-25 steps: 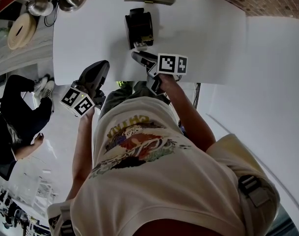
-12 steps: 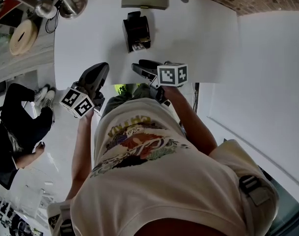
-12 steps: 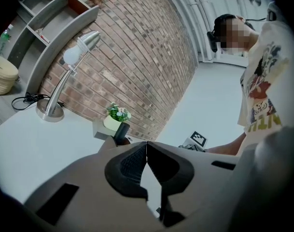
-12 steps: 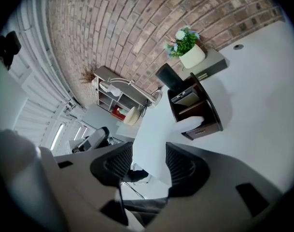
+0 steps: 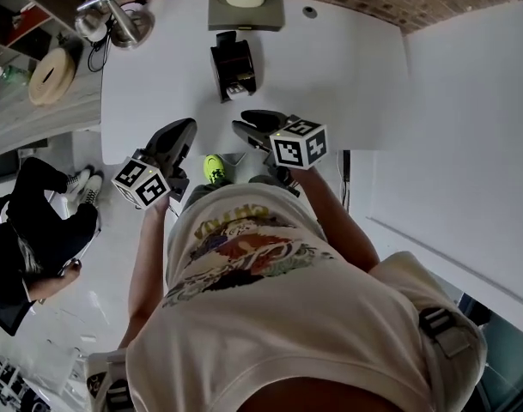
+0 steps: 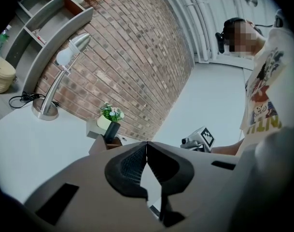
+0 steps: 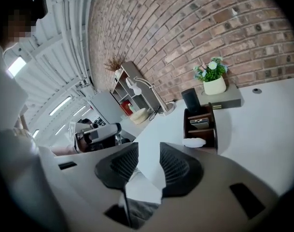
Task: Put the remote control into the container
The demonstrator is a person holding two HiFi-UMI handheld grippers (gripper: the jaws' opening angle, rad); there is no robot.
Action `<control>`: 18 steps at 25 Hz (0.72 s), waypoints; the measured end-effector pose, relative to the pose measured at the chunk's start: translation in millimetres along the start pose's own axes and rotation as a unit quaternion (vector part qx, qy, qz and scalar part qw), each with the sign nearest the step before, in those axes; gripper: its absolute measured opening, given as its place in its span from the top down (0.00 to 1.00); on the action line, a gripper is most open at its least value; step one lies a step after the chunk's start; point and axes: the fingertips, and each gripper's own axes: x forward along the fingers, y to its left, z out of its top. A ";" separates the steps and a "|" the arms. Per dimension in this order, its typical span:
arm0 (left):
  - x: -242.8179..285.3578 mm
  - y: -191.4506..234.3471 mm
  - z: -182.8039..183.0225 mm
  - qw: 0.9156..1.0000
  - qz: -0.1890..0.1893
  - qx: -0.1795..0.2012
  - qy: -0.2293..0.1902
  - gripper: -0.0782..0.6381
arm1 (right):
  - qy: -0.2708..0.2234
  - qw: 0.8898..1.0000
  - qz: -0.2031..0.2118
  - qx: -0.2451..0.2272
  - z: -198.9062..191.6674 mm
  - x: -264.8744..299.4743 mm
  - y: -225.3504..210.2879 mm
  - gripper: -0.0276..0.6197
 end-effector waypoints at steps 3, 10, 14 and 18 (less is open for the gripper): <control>2.1 -16.1 -7.7 1.000 0.005 -0.005 -0.001 0.88 | -0.014 1.000 0.007 -0.021 2.1 -16.4 5.3 0.80; 2.9 -72.5 -38.5 1.000 0.026 -0.009 -0.012 0.88 | -0.030 0.999 0.020 -0.039 -24.9 -58.9 -0.1 0.91; -5.1 -107.6 -62.7 0.999 0.052 0.000 -0.012 0.88 | -0.040 0.998 0.034 -0.043 -43.7 -86.5 -0.7 0.92; -25.5 -135.5 -82.2 0.996 0.085 -0.005 -0.021 0.88 | -0.044 0.996 0.052 -0.058 -58.5 -103.2 7.4 0.93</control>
